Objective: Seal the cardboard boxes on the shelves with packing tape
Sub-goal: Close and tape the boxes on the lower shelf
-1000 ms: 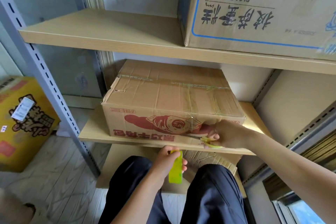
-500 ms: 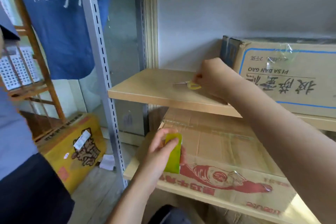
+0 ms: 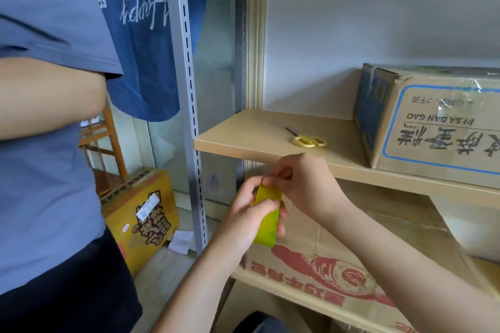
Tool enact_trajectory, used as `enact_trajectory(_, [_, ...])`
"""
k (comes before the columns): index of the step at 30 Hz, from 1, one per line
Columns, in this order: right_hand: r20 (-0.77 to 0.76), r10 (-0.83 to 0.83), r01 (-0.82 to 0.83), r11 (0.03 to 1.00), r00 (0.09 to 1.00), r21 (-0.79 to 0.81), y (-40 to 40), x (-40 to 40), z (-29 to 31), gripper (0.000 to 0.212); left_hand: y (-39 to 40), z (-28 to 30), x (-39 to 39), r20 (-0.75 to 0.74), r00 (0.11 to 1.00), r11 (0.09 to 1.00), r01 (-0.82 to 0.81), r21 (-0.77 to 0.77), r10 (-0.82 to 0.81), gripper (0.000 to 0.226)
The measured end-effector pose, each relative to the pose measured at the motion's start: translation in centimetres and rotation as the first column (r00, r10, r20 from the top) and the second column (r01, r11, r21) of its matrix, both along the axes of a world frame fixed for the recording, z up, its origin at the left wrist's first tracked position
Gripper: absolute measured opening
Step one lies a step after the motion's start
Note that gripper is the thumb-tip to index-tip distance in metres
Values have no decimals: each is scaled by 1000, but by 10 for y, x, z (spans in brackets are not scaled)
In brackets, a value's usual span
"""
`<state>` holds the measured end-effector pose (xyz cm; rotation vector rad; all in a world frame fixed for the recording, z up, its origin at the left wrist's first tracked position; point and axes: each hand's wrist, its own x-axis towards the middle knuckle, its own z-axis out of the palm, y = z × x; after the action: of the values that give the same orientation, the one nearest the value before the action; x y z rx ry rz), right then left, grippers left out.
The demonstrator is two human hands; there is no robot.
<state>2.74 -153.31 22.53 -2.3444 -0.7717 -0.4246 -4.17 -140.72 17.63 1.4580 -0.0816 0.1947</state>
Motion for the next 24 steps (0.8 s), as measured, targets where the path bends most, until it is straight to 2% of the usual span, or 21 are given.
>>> enact_trajectory(4, [98, -62, 64, 998, 993, -22, 12, 2, 10, 7, 0, 17, 13, -35, 999, 993, -33, -112, 29, 31])
enact_trajectory(6, [152, -60, 50, 997, 987, 66, 16, 8, 25, 7, 4, 27, 24, -107, 993, 984, -71, -165, 54, 27])
enact_trajectory(8, [134, -91, 71, 986, 987, 148, 21, 23, 39, 12, 11, 32, 40, -199, 976, 979, -119, -166, 86, 17])
enact_trajectory(11, [59, -170, 169, 985, 984, 29, 34, 55, 37, 17, 18, 30, 62, -271, 958, 986, -125, -109, 92, 12])
enact_trajectory(13, [83, -224, 230, 971, 971, -65, 40, 68, 34, 18, 18, 27, 74, -282, 955, 983, -132, -129, 91, 16])
enact_trajectory(15, [115, -272, 287, 946, 956, -151, 40, 74, 39, 53, 21, 20, 78, -242, 966, 980, -130, -150, 91, 24])
enact_trajectory(17, [133, -321, 342, 923, 938, -177, 38, 76, 44, 73, 24, 14, 77, -206, 967, 988, -153, 9, 151, 33])
enact_trajectory(19, [210, -317, 357, 915, 925, -188, 41, 72, 43, 64, 23, 6, 76, -169, 942, 942, -249, 223, 289, 40])
enact_trajectory(20, [262, -312, 362, 916, 913, -173, 43, 68, 39, 56, 21, 2, 74, -135, 927, 917, -308, 254, 349, 45])
enact_trajectory(22, [402, -303, 387, 911, 864, -146, 45, 59, 29, 40, 14, -13, 70, -55, 884, 868, -441, 229, 464, 49])
enact_trajectory(24, [534, -282, 410, 902, 797, -135, 40, 52, 19, 38, 3, -40, 63, 3, 799, 790, -595, 145, 601, 42])
